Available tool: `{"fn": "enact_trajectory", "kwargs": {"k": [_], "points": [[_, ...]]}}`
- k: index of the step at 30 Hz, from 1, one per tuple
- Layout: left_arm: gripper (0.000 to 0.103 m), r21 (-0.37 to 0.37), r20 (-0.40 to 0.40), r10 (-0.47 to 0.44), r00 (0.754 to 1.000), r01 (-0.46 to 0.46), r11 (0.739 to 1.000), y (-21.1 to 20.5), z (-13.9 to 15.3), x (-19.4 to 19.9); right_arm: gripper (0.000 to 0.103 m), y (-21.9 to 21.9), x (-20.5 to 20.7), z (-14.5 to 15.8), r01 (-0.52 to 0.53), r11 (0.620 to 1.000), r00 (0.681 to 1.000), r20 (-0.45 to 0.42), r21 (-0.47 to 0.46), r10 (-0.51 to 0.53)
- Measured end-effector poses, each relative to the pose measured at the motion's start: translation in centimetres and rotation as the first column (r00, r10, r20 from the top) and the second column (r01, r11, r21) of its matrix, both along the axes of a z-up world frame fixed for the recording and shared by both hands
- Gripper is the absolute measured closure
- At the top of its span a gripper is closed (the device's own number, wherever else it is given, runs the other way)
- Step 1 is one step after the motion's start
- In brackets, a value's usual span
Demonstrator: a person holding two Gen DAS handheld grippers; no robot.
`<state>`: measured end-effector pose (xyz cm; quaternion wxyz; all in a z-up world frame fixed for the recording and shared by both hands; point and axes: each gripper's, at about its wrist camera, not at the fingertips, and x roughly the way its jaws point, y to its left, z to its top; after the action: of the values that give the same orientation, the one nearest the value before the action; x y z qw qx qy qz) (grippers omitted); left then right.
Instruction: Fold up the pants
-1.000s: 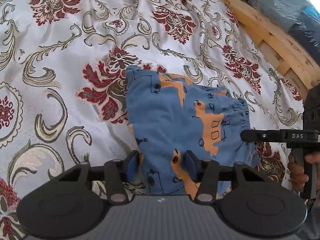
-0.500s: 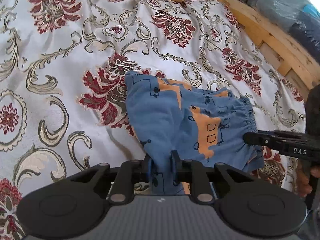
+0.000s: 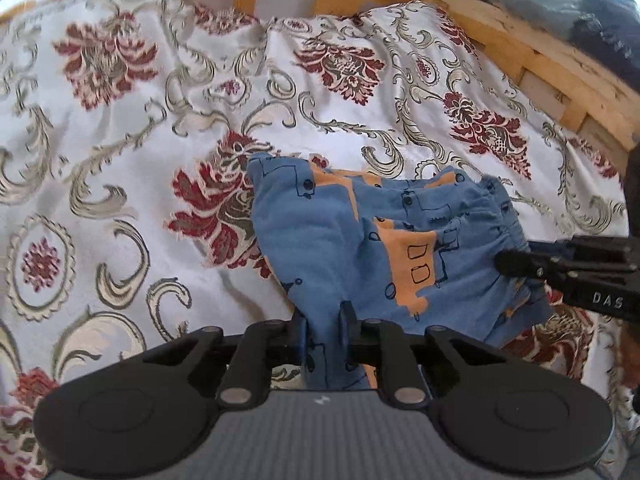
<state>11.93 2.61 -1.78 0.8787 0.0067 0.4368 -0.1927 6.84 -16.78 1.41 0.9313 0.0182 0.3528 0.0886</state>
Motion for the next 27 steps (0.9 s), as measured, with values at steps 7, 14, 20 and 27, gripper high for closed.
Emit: {"fn": "enact_trajectory", "kwargs": {"k": [7,14,20,27], "points": [[0.088,0.101,0.137,-0.019,0.990,0.005,0.995,-1.2,1.1,-2.7,0.081,1.9,-0.8,1.7,-0.027,0.993,0.991,0.127,-0.117,0.042],[0.088,0.124,0.235,-0.028,0.971,-0.002,0.992,-1.4,3.1,-1.8,0.081,2.2,3.9,3.4,-0.042,0.987,0.974,0.215,-0.157,0.076],[0.088,0.089,0.279,0.020,0.960,-0.046,0.995,-0.8,4.6,2.7,0.081,1.3,9.4,3.5,-0.052,0.989,0.970,0.229,-0.137,0.083],[0.088,0.054,0.281,0.042,0.959,-0.060,0.997,-0.2,4.1,8.2,0.081,1.2,13.7,1.3,-0.069,0.982,0.978,0.184,-0.174,0.101]]}}
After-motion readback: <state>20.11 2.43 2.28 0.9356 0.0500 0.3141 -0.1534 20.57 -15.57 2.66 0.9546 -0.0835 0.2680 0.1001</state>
